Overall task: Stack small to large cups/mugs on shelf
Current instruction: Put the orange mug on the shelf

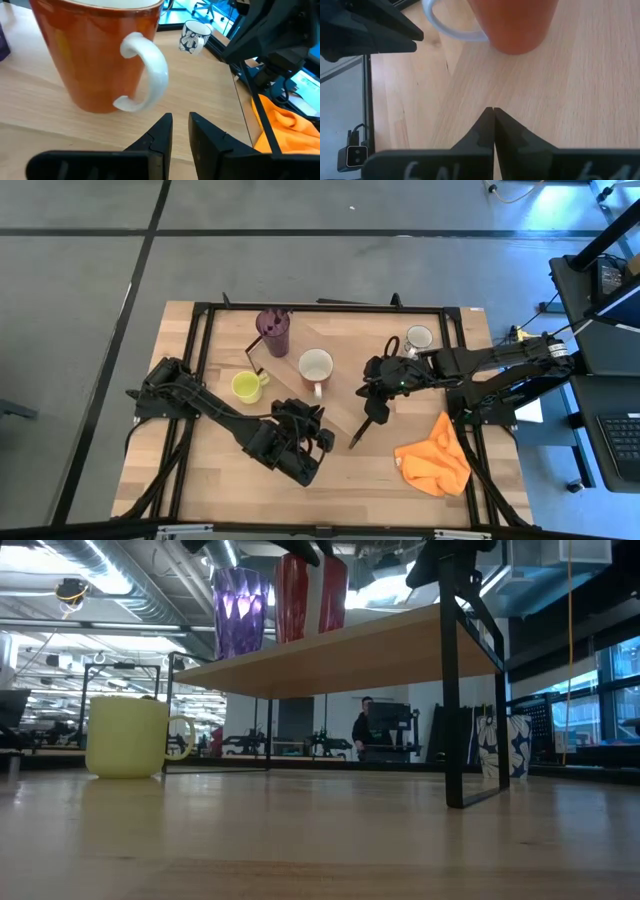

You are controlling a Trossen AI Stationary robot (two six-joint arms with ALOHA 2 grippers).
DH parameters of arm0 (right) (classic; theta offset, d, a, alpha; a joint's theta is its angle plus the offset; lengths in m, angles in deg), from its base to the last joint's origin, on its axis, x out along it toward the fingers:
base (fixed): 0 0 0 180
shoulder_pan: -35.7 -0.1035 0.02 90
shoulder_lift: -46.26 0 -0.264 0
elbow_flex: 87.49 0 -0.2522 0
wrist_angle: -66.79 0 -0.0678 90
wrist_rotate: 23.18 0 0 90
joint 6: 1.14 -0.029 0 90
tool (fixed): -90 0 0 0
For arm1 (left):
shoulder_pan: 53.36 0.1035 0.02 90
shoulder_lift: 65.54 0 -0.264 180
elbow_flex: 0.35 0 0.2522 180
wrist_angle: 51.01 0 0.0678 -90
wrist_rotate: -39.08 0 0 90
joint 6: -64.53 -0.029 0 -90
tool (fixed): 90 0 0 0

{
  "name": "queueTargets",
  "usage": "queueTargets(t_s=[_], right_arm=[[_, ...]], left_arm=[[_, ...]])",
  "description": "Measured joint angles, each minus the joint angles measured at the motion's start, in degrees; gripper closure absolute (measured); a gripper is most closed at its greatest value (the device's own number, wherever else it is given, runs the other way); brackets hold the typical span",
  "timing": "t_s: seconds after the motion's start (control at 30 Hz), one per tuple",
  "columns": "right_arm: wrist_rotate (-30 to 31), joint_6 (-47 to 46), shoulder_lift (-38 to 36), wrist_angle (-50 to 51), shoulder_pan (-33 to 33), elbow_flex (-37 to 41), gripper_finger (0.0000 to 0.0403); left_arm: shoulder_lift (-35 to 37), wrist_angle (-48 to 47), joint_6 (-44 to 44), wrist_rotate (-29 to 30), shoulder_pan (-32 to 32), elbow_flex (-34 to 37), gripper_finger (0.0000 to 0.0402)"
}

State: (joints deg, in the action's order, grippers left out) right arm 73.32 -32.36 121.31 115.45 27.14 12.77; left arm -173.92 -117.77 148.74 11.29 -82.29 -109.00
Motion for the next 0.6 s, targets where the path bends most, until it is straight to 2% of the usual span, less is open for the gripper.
queueTargets(t_s=[0.47,0.6], right_arm=[[0.0,-0.7,0.0,0.1,0.0,0.0,0.0398],[0.0,-1.3,0.0,-1.0,0.0,0.0,0.0398]], left_arm=[[0.0,0.3,-0.6,0.3,-1.8,0.0,0.0344],[0.0,0.3,-1.6,2.2,-2.7,0.0,0.0344]])
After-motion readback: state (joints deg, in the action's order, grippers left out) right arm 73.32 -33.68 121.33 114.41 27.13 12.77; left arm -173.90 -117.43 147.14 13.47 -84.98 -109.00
